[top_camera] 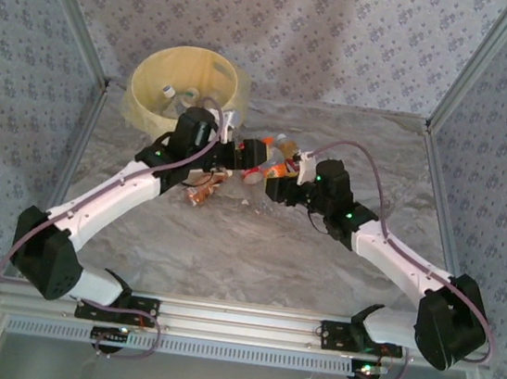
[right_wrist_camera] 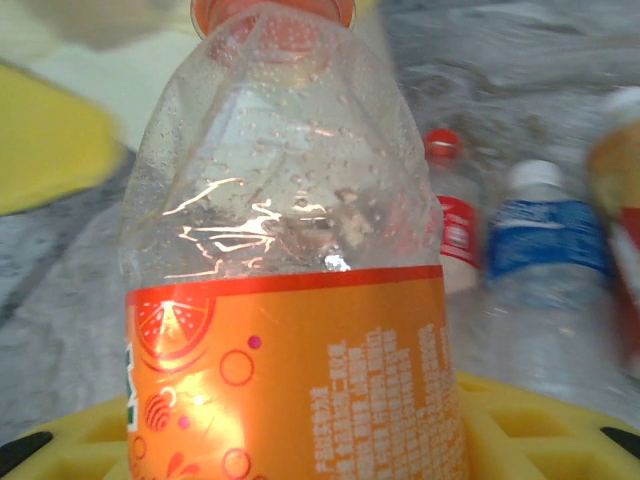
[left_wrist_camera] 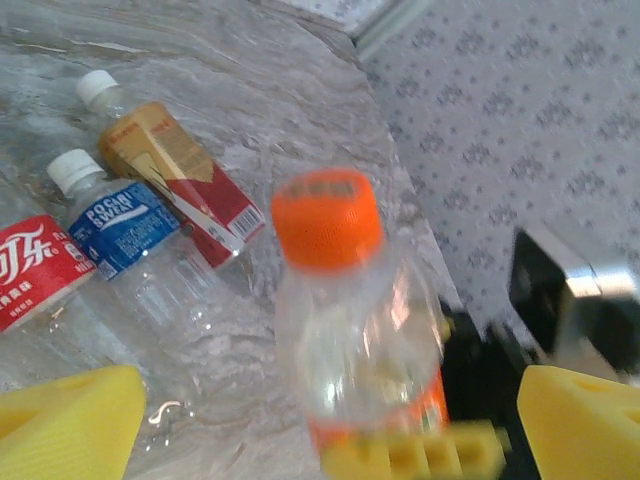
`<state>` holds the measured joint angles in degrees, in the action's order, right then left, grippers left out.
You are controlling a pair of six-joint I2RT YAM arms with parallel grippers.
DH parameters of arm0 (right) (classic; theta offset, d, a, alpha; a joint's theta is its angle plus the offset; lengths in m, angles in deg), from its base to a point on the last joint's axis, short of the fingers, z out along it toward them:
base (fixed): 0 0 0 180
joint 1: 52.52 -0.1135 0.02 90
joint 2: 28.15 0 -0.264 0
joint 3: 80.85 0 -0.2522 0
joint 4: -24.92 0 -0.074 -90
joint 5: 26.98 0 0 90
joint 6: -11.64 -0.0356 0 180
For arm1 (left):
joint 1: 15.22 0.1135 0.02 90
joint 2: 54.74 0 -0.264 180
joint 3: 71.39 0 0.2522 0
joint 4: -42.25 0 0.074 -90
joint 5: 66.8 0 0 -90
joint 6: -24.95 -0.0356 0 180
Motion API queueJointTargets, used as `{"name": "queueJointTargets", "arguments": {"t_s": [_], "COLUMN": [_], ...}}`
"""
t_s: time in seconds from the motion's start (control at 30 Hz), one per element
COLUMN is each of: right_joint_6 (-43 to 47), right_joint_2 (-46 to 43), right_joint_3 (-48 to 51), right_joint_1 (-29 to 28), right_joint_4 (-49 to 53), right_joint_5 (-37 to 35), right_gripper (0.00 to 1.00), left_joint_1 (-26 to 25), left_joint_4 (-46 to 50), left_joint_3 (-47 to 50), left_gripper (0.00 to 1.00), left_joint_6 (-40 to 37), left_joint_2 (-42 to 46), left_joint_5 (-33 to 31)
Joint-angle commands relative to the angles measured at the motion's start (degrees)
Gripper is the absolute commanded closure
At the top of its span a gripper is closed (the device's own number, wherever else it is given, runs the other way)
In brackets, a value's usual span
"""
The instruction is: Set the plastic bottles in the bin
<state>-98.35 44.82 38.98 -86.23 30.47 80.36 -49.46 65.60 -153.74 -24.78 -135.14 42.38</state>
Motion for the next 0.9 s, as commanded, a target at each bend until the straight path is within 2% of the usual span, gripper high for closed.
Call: {"name": "queueJointTargets", "arguments": {"t_s": [0.0, 0.13, 0.43, 0.73, 0.87], "right_joint_6": [-1.02, -1.37, -1.65, -2.93, -3.11], "right_joint_2": [1.23, 2.41, 3.7, 4.05, 4.53], "right_joint_3": [-0.69, -1.65, -3.67, -4.17, -4.42], "right_joint_1": [-1.92, -3.28, -4.1, -4.39, -4.3], "right_joint_4": [-6.03, -6.05, -7.86, -8.93, -7.75], "right_joint_5": [2.64, 3.74, 6.11, 7.09, 8.61], "right_gripper": [0.52, 0.52, 0.51, 0.5, 0.43], "left_joint_1": [0.05, -0.02, 0.05, 0.02, 0.07], "left_joint_4": [-1.36, -2.53, 1.59, 1.51, 1.43], "left_joint_3": [-2.95, -3.68, -6.26, -6.75, -7.06], "left_gripper": [0.1, 0.14, 0.33, 0.6, 0.64], "left_joint_6": [5.13, 4.27, 3.58, 4.0, 4.21], "left_joint_2": [-0.45, -1.02, -3.75, -4.5, -4.67], "left_joint_5": [-7.39, -7.98, -6.09, -4.83, -4.73]}}
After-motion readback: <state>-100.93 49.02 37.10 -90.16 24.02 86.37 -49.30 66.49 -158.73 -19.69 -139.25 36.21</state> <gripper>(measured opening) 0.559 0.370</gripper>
